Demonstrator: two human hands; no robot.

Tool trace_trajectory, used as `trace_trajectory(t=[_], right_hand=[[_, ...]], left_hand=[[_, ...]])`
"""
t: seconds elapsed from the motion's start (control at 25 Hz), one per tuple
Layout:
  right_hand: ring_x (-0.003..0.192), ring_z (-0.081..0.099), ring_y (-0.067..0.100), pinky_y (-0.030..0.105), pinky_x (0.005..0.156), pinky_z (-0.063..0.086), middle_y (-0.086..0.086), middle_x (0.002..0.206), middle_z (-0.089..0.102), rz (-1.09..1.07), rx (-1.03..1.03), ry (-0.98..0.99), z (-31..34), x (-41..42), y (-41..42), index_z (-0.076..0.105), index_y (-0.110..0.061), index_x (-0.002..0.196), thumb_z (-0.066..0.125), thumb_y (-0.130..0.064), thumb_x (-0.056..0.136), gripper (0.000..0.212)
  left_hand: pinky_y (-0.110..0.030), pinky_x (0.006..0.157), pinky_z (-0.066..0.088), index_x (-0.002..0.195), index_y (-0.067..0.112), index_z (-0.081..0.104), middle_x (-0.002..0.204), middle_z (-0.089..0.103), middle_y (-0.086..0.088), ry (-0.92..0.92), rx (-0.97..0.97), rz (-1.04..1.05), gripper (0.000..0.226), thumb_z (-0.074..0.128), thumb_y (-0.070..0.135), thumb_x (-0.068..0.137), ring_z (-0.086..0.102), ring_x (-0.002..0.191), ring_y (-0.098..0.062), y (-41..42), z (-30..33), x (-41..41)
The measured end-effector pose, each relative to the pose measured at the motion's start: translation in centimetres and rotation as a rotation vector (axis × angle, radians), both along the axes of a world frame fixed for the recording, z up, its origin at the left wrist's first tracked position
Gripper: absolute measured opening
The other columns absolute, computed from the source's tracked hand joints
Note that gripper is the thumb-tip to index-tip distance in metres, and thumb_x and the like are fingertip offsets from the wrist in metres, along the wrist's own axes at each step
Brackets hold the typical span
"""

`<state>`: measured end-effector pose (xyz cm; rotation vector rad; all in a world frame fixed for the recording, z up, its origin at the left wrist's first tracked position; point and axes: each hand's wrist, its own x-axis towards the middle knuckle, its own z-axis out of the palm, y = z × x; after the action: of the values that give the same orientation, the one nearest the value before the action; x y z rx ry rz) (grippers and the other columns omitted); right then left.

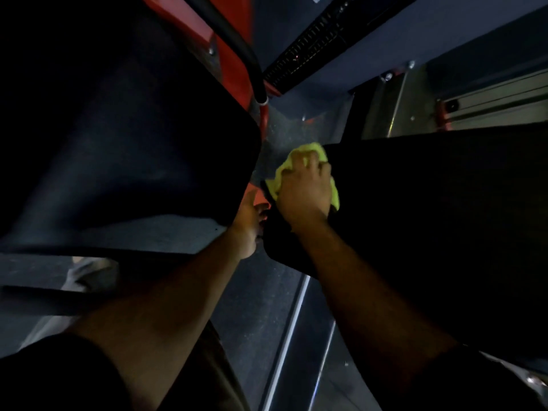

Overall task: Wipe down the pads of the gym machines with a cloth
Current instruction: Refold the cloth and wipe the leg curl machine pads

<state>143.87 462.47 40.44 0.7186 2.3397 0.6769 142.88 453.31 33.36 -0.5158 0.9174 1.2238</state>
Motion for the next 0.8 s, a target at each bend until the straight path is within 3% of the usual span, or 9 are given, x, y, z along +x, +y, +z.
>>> trace_trajectory(t=[0.08, 0.2, 0.28, 0.36, 0.48, 0.56, 0.64, 0.72, 0.8], right_hand=[[0.118, 0.042, 0.030, 0.043, 0.088, 0.029, 0.001, 0.127, 0.057, 0.000, -0.127, -0.012, -0.1, 1.5, -2.7, 0.072, -0.023, 0.106, 0.054, -0.044, 0.089, 0.032], [0.110, 0.047, 0.026, 0.044, 0.092, 0.026, -0.004, 0.108, 0.064, -0.061, -0.275, -0.035, 2.5, 5.0, -6.9, 0.074, -0.029, 0.089, 0.065, -0.050, 0.077, 0.026], [0.111, 0.048, 0.024, 0.043, 0.097, 0.024, -0.004, 0.107, 0.065, -0.066, -0.276, 0.023, 5.5, 7.1, -7.8, 0.074, -0.028, 0.089, 0.065, -0.038, 0.078, 0.018], [0.116, 0.044, 0.023, 0.045, 0.097, 0.026, -0.002, 0.116, 0.063, -0.143, -0.211, 0.140, 9.0, 7.1, -7.0, 0.074, -0.026, 0.095, 0.065, -0.024, 0.080, 0.017], [0.123, 0.040, 0.037, 0.054, 0.097, 0.031, 0.009, 0.129, 0.057, -0.204, 0.095, 0.350, 11.8, 3.5, -1.5, 0.074, -0.020, 0.100, 0.064, -0.025, 0.077, 0.025], [0.130, 0.036, 0.041, 0.055, 0.103, 0.027, 0.010, 0.134, 0.053, -0.212, 0.190, 0.325, 10.4, -0.3, 2.4, 0.071, -0.020, 0.110, 0.057, -0.030, 0.083, 0.032], [0.132, 0.035, 0.040, 0.056, 0.108, 0.023, 0.009, 0.133, 0.056, -0.205, 0.159, 0.157, 6.2, -3.2, 4.6, 0.069, -0.025, 0.118, 0.049, -0.035, 0.091, 0.035], [0.133, 0.034, 0.041, 0.056, 0.111, 0.019, 0.010, 0.135, 0.056, -0.163, 0.080, 0.026, 1.0, -4.3, 5.0, 0.065, -0.025, 0.124, 0.041, -0.037, 0.095, 0.040], [0.143, 0.024, 0.041, 0.053, 0.118, 0.008, 0.019, 0.150, 0.040, -0.157, -0.043, 0.065, -3.5, -3.6, 4.0, 0.052, -0.015, 0.140, 0.033, -0.030, 0.100, 0.046]], left_hand=[[-0.034, 0.081, 0.046, 0.138, 0.017, 0.053, 0.137, 0.058, -0.009, -0.037, -0.020, 0.016, 0.080, 0.021, 0.074, 0.092, 0.056, 0.120, -0.029, -0.7, -0.1, 0.2], [-0.033, 0.066, 0.049, 0.137, 0.008, 0.053, 0.118, 0.065, -0.015, -0.122, -0.072, 0.109, 0.089, 0.029, 0.078, 0.088, 0.065, 0.097, -0.030, -2.5, 0.2, -0.3], [-0.034, 0.071, 0.050, 0.131, 0.006, 0.055, 0.112, 0.066, -0.015, -0.086, -0.050, 0.056, 0.092, 0.027, 0.081, 0.086, 0.065, 0.090, -0.028, -3.1, 0.3, -0.2], [-0.035, 0.075, 0.050, 0.126, 0.007, 0.058, 0.118, 0.065, -0.014, -0.052, -0.025, 0.001, 0.093, 0.022, 0.082, 0.086, 0.063, 0.096, -0.026, -3.1, 1.4, -0.4], [-0.040, 0.087, 0.048, 0.132, 0.010, 0.056, 0.128, 0.062, -0.014, -0.043, -0.048, -0.030, 0.104, 0.028, 0.091, 0.073, 0.060, 0.110, -0.029, -2.0, 1.8, -0.5], [-0.035, 0.082, 0.048, 0.125, 0.013, 0.062, 0.115, 0.067, -0.008, -0.023, -0.055, -0.004, 0.103, 0.026, 0.093, 0.070, 0.063, 0.093, -0.022, -1.5, 0.9, -0.2], [-0.029, 0.066, 0.039, 0.120, 0.012, 0.066, 0.104, 0.067, -0.005, -0.012, -0.038, 0.003, 0.103, 0.022, 0.092, 0.074, 0.048, 0.068, -0.016, -1.4, 0.1, 0.1], [-0.029, 0.065, 0.036, 0.128, 0.006, 0.058, 0.102, 0.062, -0.007, -0.033, -0.048, 0.019, 0.105, 0.020, 0.090, 0.078, 0.046, 0.073, -0.017, -1.4, -1.6, 0.3], [-0.031, 0.070, 0.042, 0.135, -0.001, 0.048, 0.103, 0.062, -0.010, -0.077, -0.026, 0.061, 0.108, 0.017, 0.087, 0.081, 0.054, 0.087, -0.020, -1.4, -3.0, 0.4]])
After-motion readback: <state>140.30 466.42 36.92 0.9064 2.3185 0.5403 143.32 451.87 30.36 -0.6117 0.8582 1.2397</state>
